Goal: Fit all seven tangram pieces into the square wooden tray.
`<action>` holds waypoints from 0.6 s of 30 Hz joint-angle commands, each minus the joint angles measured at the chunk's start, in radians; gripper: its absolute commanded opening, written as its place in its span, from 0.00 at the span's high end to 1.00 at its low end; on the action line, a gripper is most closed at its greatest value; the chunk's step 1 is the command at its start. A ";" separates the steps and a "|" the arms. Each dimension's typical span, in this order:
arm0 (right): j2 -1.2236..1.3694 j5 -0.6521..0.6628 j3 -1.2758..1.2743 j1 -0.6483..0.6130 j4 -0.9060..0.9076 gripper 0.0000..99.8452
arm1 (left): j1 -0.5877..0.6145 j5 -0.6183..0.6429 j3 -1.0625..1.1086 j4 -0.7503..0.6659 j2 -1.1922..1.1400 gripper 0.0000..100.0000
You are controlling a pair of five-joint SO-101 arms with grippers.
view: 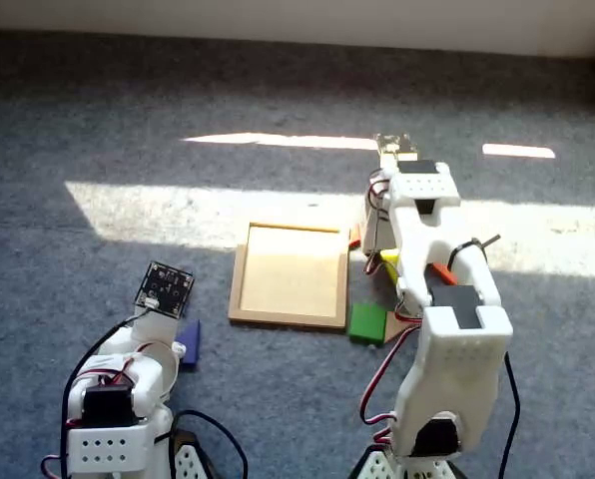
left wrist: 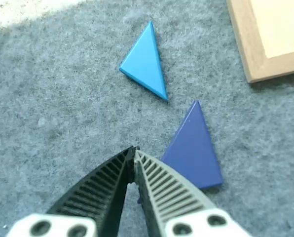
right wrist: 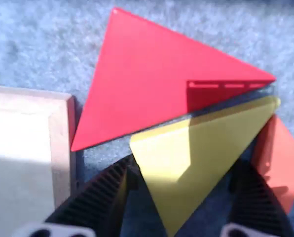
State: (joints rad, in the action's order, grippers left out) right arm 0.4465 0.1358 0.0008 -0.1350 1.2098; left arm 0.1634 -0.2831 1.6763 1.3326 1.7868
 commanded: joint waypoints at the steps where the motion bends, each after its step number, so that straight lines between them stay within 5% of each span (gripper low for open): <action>1: -0.021 0.184 0.016 0.053 0.021 0.72 | 0.010 -0.009 0.021 0.005 0.028 0.99; 12: -0.038 0.614 0.137 0.074 0.229 0.72 | 0.010 -0.009 0.021 0.005 0.028 0.99; 18: -0.035 0.413 0.341 0.042 0.349 0.72 | 0.010 -0.009 0.021 0.005 0.028 0.99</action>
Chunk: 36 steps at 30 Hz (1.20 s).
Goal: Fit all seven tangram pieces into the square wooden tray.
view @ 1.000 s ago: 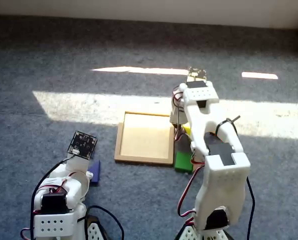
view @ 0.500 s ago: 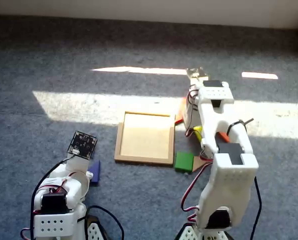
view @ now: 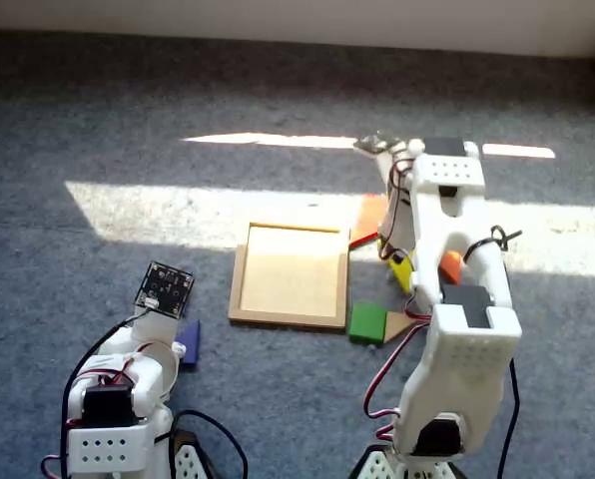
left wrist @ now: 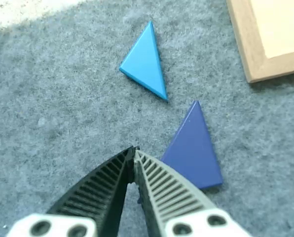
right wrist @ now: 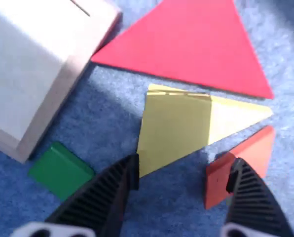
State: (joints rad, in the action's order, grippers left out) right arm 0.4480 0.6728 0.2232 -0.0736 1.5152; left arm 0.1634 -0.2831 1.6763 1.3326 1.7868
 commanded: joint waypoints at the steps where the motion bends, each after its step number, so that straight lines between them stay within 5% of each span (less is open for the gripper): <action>1: -0.036 -0.198 0.142 -0.022 0.044 0.72 | 0.010 -0.009 0.021 0.005 0.028 0.99; 8: -0.019 -0.806 0.131 -0.059 -0.068 0.72 | 0.010 -0.009 0.021 0.005 0.028 0.99; 11: 0.038 -0.951 0.079 -0.101 -0.137 0.72 | 0.010 -0.009 0.021 0.005 0.028 0.99; 36: 0.171 -0.977 0.068 -0.044 -0.165 0.72 | 0.010 -0.009 0.021 0.005 0.028 0.99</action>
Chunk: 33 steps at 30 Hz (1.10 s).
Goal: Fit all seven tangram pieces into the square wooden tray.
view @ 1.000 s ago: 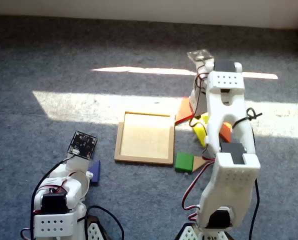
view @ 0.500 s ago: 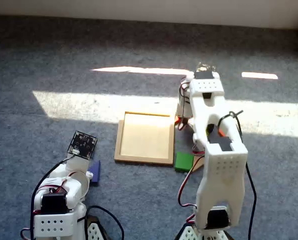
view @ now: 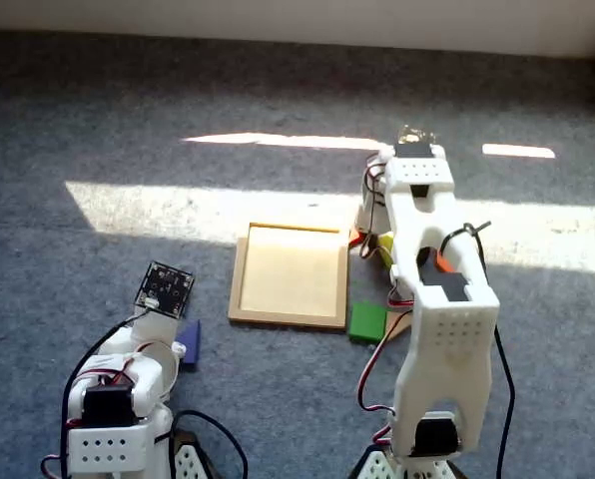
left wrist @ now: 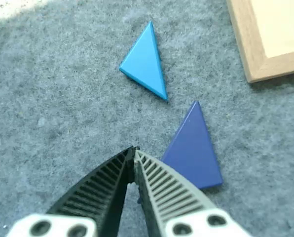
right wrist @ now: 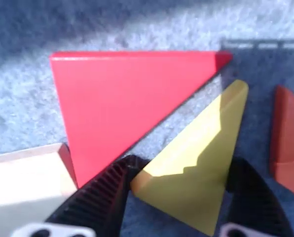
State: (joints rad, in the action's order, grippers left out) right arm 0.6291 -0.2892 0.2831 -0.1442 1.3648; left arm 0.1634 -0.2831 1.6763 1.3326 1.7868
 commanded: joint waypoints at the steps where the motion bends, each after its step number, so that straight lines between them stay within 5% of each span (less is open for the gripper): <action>1: -0.010 -0.015 0.008 0.027 -0.018 0.72 | 0.010 -0.009 0.021 0.005 0.028 0.99; 6: -0.008 -0.009 0.008 0.031 -0.016 0.73 | 0.010 -0.009 0.021 0.005 0.028 0.99; 17: -0.042 0.106 0.007 0.082 -0.013 0.99 | 0.010 -0.009 0.021 0.005 0.028 0.99; 33: -0.156 0.170 -0.002 0.105 0.056 0.99 | 0.010 -0.009 0.021 0.005 0.028 0.99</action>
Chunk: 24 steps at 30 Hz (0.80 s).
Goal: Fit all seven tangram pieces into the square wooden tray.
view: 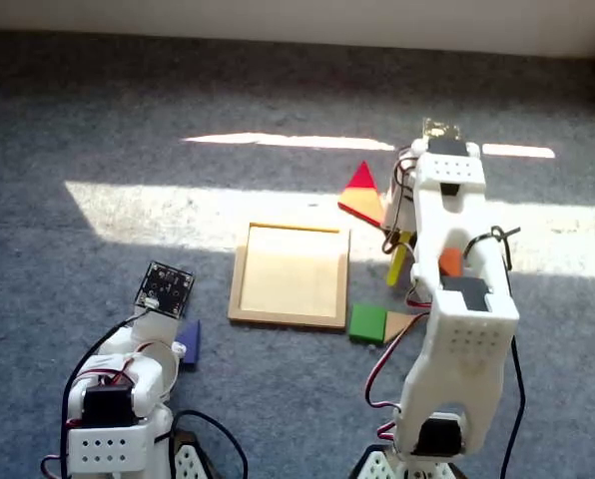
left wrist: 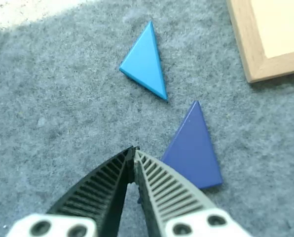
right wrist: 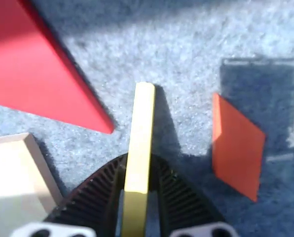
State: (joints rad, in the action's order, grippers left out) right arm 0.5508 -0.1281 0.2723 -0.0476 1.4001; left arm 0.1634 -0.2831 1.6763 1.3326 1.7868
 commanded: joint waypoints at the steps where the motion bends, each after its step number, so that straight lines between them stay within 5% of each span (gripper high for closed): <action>1: -0.082 0.009 0.008 0.008 0.022 0.99 | 0.010 -0.009 0.021 0.005 0.028 0.99; 12: -0.228 0.342 0.139 -0.102 0.168 0.99 | 0.010 -0.009 0.021 0.005 0.028 0.99; 24: -0.246 0.934 0.137 -0.349 0.096 0.99 | 0.010 -0.009 0.021 0.005 0.028 0.99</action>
State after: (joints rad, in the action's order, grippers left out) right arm 0.3299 0.6743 0.3583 -0.3529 1.5443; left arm 0.1634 -0.2831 1.6763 1.3326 1.7868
